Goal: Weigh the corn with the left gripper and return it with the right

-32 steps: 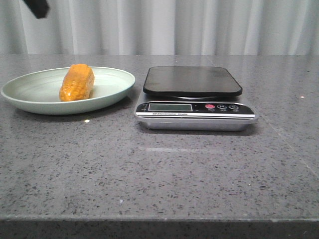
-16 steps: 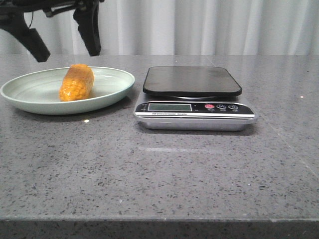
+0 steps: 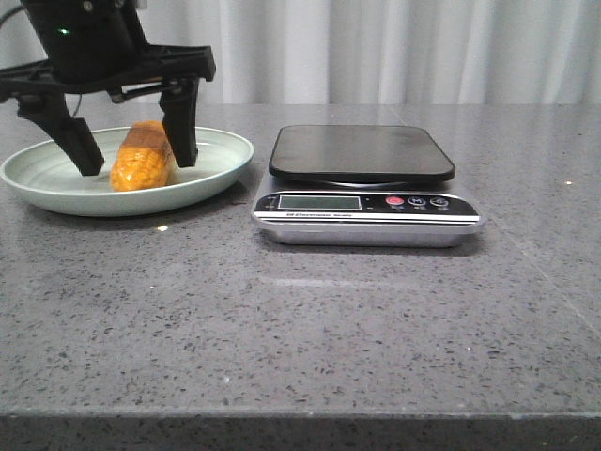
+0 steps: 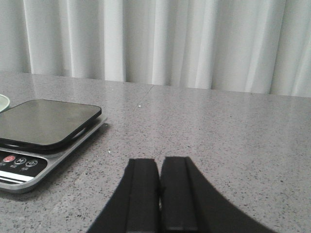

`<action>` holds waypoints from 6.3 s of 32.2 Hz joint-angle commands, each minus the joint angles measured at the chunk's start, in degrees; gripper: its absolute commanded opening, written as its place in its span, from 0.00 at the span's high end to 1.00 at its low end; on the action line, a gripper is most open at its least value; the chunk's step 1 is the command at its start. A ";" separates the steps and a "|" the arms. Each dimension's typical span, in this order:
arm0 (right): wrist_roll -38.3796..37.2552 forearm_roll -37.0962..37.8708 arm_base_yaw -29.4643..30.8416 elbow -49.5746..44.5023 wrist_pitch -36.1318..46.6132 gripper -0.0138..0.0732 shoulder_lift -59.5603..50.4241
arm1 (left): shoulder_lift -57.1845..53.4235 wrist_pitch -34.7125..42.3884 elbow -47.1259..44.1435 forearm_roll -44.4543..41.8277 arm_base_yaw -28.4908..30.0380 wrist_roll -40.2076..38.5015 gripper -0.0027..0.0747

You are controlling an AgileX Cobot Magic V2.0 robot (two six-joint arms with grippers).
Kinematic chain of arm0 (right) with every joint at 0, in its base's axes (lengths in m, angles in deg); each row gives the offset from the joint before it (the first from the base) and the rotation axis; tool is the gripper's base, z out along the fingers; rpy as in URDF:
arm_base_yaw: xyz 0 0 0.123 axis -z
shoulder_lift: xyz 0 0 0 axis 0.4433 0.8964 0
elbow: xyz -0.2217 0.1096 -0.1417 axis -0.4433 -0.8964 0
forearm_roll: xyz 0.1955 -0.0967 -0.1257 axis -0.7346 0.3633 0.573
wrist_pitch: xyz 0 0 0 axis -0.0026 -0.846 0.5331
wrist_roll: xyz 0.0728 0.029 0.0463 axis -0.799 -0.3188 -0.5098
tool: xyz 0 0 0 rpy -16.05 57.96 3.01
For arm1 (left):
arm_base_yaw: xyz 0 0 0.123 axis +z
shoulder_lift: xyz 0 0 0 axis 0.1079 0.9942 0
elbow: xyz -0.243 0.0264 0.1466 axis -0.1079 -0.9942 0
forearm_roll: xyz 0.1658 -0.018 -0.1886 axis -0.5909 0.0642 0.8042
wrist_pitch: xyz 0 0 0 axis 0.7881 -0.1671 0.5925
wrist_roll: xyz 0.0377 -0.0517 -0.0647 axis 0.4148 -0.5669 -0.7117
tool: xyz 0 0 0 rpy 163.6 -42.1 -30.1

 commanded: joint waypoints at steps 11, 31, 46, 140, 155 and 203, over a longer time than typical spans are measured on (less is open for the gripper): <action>0.34 0.49 0.28 0.51 4.79 0.65 -0.77 | -1.70 2.25 9.22 6.81 -1.94 4.64 0.79; 0.34 0.49 0.28 0.51 4.79 0.65 -0.77 | 4.81 10.92 16.63 11.46 -14.19 5.42 0.75; 0.34 0.49 0.28 0.51 4.79 0.65 -0.77 | 5.31 10.42 16.76 12.46 -14.19 5.42 0.21; 0.28 -5.36 0.33 30.23 -22.92 0.65 17.85 | -101.56 24.49 -54.22 -14.38 -13.13 13.51 0.80; 0.28 -10.56 0.29 32.57 -20.31 0.57 26.18 | -101.56 24.49 -54.22 -14.38 -13.13 13.51 0.80; -51.76 20.70 -28.57 113.78 -77.42 0.15 103.47 | -102.18 24.49 -54.22 -14.38 -13.13 13.51 0.80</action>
